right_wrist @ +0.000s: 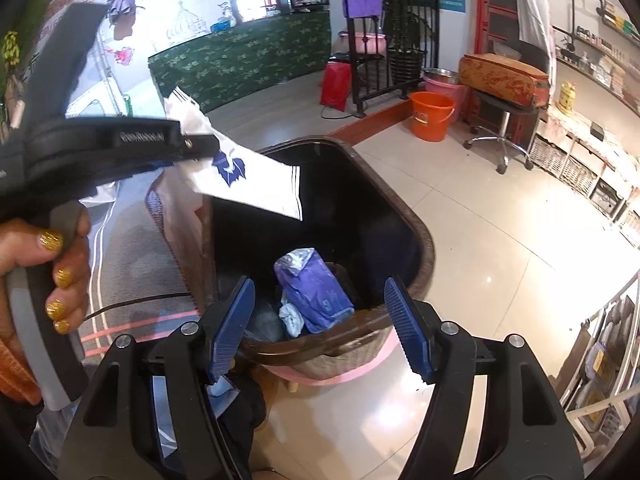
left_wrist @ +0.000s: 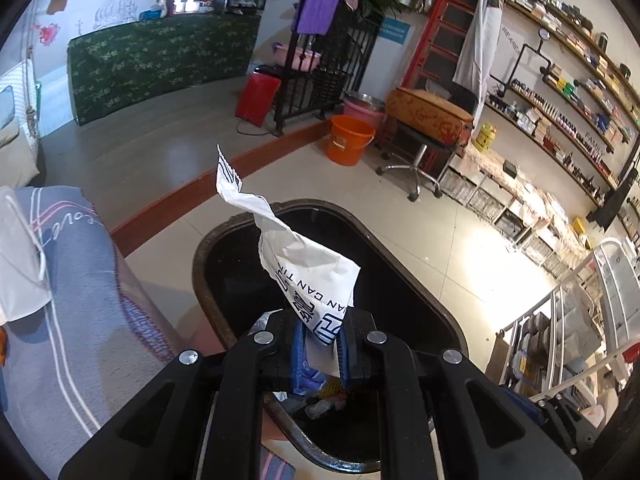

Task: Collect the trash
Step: 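Lower the paper bag into the wastebasket and open the left tool, then move both tools back over the remaining trash on the bed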

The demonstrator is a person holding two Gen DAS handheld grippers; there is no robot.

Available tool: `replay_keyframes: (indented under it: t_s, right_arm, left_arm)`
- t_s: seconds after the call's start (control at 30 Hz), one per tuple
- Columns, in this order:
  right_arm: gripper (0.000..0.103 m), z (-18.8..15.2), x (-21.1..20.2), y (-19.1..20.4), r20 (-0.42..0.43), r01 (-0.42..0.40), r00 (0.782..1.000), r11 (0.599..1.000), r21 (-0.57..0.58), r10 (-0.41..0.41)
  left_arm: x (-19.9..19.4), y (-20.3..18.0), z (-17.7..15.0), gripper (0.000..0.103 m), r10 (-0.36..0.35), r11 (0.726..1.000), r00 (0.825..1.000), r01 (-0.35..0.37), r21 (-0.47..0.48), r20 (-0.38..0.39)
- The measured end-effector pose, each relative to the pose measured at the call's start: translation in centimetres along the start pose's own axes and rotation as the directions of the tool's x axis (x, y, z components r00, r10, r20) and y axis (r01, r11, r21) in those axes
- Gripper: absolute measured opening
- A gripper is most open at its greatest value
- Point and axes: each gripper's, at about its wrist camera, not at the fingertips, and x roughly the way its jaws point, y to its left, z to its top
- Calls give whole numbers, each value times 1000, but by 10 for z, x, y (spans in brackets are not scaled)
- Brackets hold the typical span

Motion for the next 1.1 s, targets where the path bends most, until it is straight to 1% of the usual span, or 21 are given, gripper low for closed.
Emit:
replay_keyframes:
  t_s: [0.2, 0.4, 0.47, 0.53, 0.6, 0.63, 0.7, 0.8, 0.93, 1.0, 1.1]
  right_arm:
    - [71, 0, -5, -13, 14, 20, 1000, 999, 39, -20]
    - [71, 1, -2, -25, 14, 40, 999, 996, 82, -41]
    - [71, 2, -2, -28, 14, 45, 999, 995, 90, -47]
    - [71, 1, -1, -29, 13, 48, 999, 994, 97, -49]
    - [71, -1, -2, -30, 13, 46, 999, 993, 108, -47]
    - [71, -2, -2, -31, 12, 44, 999, 992, 115, -46]
    - [71, -2, -1, -34, 12, 45, 999, 991, 128, -46]
    - [71, -2, -2, -35, 17, 46, 999, 990, 135, -48]
    - [71, -2, -2, -36, 19, 48, 998, 990, 135, -51]
    - [72, -4, -3, -38, 22, 49, 998, 990, 136, -53]
    - [78, -3, -5, -39, 27, 51, 998, 989, 141, -56]
  left_arm:
    - [16, -5, -2, 13, -16, 1000, 998, 17, 23, -58]
    - [34, -13, 0, 14, 9, 997, 991, 1, 76, -131]
    - [41, -14, 1, 25, 24, 996, 986, -8, 94, -165]
    - [46, -15, 2, 68, 66, 992, 979, -43, 121, -194]
    - [50, -16, 3, 83, 82, 989, 971, -52, 135, -225]
    - [52, -16, 4, 84, 82, 989, 967, -49, 138, -243]
    - [52, -15, 4, 85, 91, 988, 962, -55, 143, -256]
    - [46, -14, 4, 87, 83, 989, 967, -50, 143, -239]
    - [42, -11, 1, 88, 74, 993, 972, -51, 105, -223]
    - [38, -8, -1, 88, 66, 994, 974, -44, 102, -216]
    - [34, -9, 0, 90, 83, 993, 977, -63, 104, -199]
